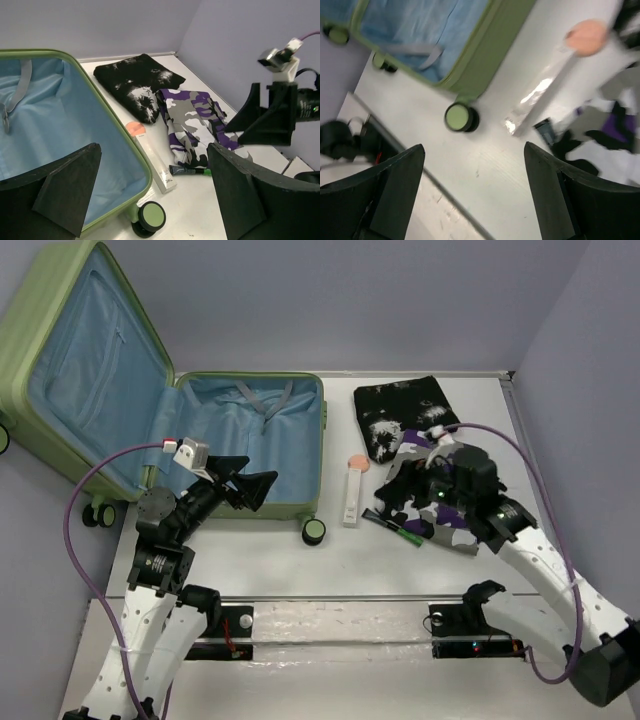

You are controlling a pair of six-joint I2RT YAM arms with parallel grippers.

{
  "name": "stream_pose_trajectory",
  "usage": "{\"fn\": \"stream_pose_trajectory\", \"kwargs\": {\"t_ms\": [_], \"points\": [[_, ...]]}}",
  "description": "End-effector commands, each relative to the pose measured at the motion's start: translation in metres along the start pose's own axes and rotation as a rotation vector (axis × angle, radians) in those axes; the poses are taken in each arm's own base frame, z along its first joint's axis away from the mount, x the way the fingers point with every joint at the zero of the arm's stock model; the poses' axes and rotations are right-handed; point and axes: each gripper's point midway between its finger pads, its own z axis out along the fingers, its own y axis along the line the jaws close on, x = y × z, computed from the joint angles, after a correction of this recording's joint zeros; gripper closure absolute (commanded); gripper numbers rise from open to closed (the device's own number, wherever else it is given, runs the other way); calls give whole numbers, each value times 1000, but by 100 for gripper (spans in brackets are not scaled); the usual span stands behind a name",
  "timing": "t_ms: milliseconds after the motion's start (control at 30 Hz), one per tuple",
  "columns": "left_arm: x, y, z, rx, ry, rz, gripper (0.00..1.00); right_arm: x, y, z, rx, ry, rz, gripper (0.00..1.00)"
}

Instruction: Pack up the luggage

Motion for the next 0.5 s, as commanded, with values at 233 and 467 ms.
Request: {"fn": "stream_pose_trajectory", "kwargs": {"t_ms": [233,467], "points": [[-22,-9,-2,13,-48,43,1,19,-13,74,276,71,-113,17],[-24,-8,-5,-1,-62,46,1,37,-26,118,422,126,-164,14]]}}
